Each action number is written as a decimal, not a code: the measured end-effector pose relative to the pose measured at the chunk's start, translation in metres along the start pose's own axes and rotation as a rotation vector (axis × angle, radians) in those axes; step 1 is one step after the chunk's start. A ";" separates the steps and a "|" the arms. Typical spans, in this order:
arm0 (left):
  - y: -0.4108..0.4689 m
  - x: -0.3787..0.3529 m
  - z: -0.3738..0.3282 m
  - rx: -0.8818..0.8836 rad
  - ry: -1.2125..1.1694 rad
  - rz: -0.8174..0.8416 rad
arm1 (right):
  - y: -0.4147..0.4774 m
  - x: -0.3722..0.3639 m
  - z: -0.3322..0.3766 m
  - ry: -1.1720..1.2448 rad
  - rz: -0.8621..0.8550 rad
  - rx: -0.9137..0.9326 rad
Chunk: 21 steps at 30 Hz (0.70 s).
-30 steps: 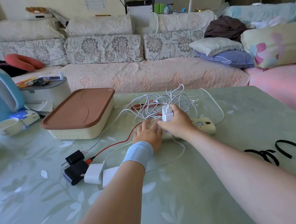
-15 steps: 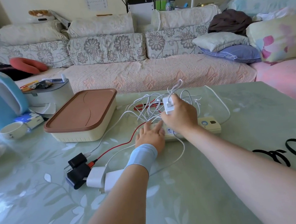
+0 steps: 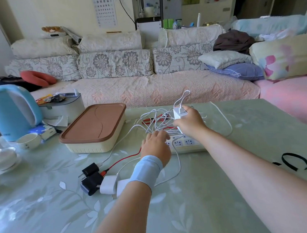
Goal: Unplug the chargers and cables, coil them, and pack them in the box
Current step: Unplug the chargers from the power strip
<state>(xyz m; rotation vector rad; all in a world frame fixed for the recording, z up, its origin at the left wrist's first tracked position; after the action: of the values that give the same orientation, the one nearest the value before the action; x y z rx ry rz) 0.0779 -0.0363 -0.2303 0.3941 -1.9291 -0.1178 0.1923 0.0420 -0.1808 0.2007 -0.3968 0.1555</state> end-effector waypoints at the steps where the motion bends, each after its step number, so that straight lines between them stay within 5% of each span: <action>1: -0.007 0.004 -0.002 -0.033 -0.051 0.047 | -0.004 0.001 0.003 0.023 0.002 0.035; 4: -0.029 0.004 -0.008 -0.093 -0.087 0.354 | -0.022 0.005 0.015 0.087 0.017 0.144; 7: -0.044 -0.006 -0.009 -0.185 0.130 0.543 | -0.045 0.008 0.022 0.213 0.038 0.135; 12: -0.045 0.011 0.012 -0.001 0.278 0.480 | -0.083 0.018 -0.001 0.103 0.234 -0.042; 15: -0.052 0.017 0.022 0.121 0.158 0.471 | -0.106 0.025 -0.011 -0.129 0.332 -0.102; 21: -0.047 0.027 -0.012 0.049 -0.165 0.285 | -0.128 0.038 -0.026 -0.578 0.470 -0.151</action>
<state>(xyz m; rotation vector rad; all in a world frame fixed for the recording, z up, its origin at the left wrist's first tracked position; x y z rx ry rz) 0.0902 -0.0878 -0.2144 0.1417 -2.1330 0.0865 0.2606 -0.0717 -0.2098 -0.0061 -1.0267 0.5337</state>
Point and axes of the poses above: each hand's wrist, its own y-axis towards the middle knuckle, its own x-axis out of the back of the hand, z = x × y, the point moved 2 cm from there along y, towards the middle knuckle, and after that the axes turned 2 degrees about y, right-handed, at the moved point
